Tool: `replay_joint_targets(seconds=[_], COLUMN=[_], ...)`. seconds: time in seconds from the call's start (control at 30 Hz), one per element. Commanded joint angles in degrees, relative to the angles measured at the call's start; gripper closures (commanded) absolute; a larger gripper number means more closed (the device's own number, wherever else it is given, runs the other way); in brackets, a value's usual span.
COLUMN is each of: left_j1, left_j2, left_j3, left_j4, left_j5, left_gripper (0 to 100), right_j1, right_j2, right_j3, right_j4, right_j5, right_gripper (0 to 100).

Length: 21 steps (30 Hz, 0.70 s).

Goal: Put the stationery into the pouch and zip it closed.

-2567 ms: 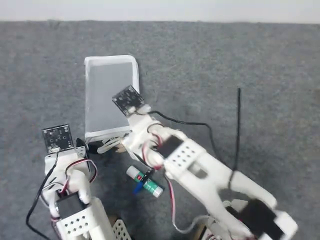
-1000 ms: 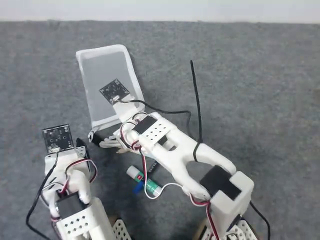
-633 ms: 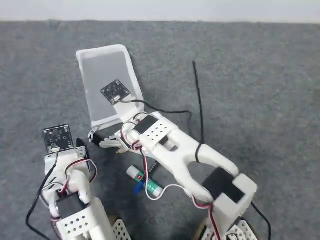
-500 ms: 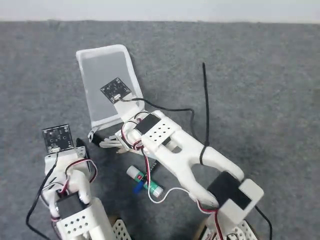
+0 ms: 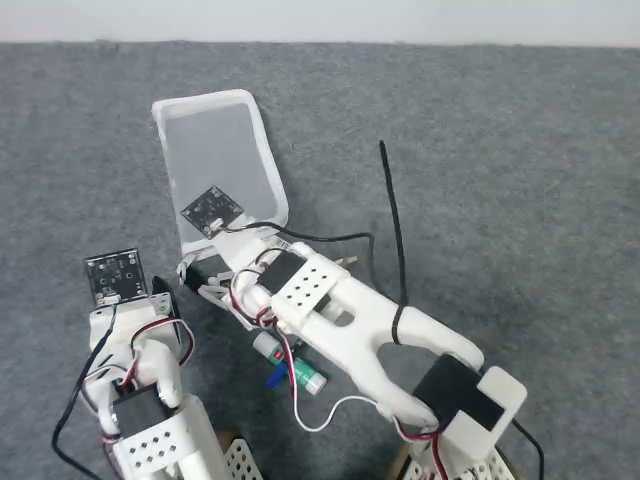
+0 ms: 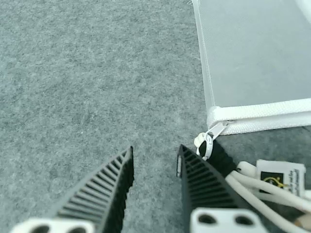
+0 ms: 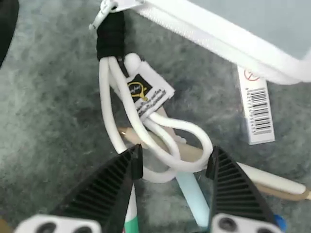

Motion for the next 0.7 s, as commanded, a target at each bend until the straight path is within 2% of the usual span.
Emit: replay_joint_targets(seconds=[0.0,0.2,0.4,0.5,0.67], left_j1=[-0.4,-0.4,-0.4,-0.4,-0.4], left_j2=[-1.3,-1.3,-1.3,-1.3,-1.3], left_j3=[-0.8,-0.8,-0.8,-0.8,-0.8], left_j4=[-1.2,-1.2,-1.2,-1.2,-1.2], left_j5=[0.0,0.0,0.0,0.0,0.0], left_gripper=[86,86,86,86,86], right_j1=[1.2,1.4,1.5,2.0,5.4], right_j2=[-1.8,3.0,0.7,-2.1,-9.2], right_j3=[0.8,0.9,0.8,1.8,3.5], right_j4=[-5.1,-7.8,-8.0,-6.8,-4.6], right_j5=[0.4,6.3,7.4,10.5,10.4], right_gripper=[78.4,79.2,98.8,98.6,99.3])
